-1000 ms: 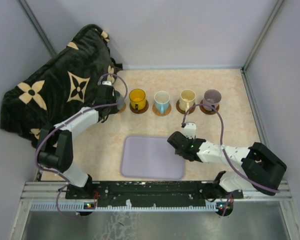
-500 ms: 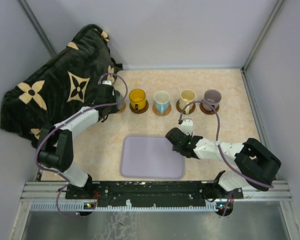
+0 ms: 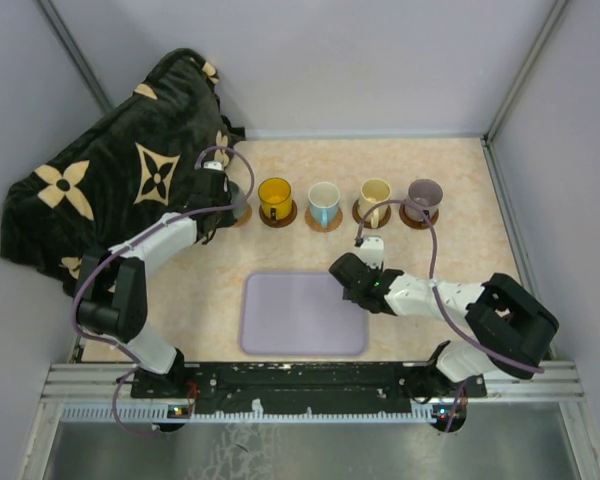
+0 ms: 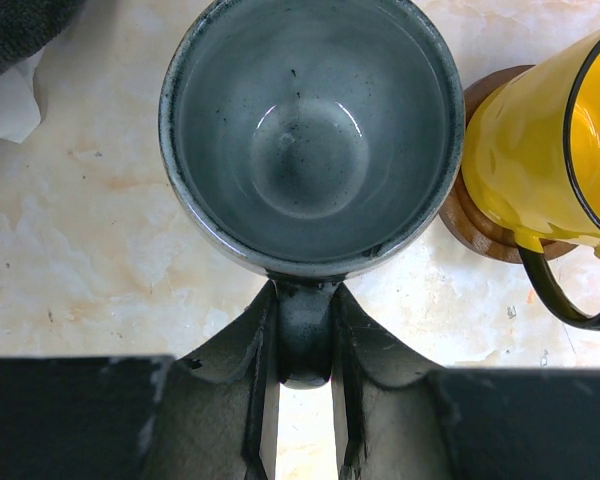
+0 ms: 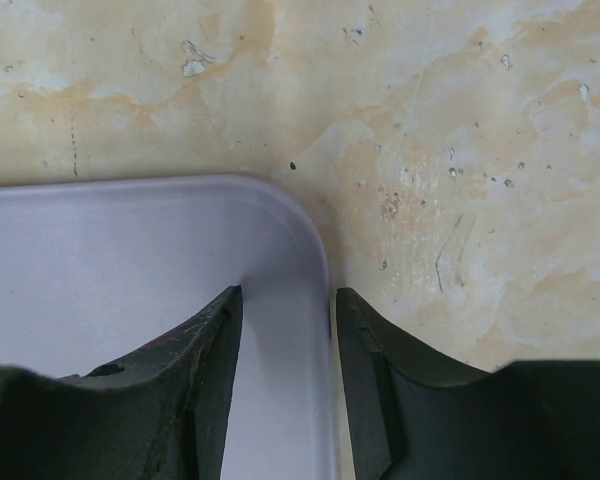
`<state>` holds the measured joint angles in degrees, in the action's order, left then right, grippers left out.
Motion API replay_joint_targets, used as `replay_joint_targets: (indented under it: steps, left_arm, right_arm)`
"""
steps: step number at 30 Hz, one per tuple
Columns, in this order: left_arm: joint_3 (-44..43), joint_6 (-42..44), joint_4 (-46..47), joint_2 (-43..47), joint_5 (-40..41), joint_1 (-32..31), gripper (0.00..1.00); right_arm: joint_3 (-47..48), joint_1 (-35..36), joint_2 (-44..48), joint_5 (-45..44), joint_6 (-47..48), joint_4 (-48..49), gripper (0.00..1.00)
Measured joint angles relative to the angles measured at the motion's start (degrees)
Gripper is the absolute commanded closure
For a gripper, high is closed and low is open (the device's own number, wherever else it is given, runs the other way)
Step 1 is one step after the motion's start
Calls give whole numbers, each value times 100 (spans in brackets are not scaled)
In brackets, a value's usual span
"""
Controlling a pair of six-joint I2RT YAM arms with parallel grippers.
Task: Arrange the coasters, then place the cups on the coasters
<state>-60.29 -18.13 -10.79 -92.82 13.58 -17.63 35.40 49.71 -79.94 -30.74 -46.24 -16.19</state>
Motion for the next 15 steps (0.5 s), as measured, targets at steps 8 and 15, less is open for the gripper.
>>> replay_joint_targets:
  steps: [8,15]
  left_arm:
    - [-22,2,0,-111,0,7,87]
    - [-387,37,-162,-374,-20,7,87]
  right_arm:
    - [-208,0,776,57,-101,-638,38]
    - [-199,0,1834,-256,-195,-1259,37]
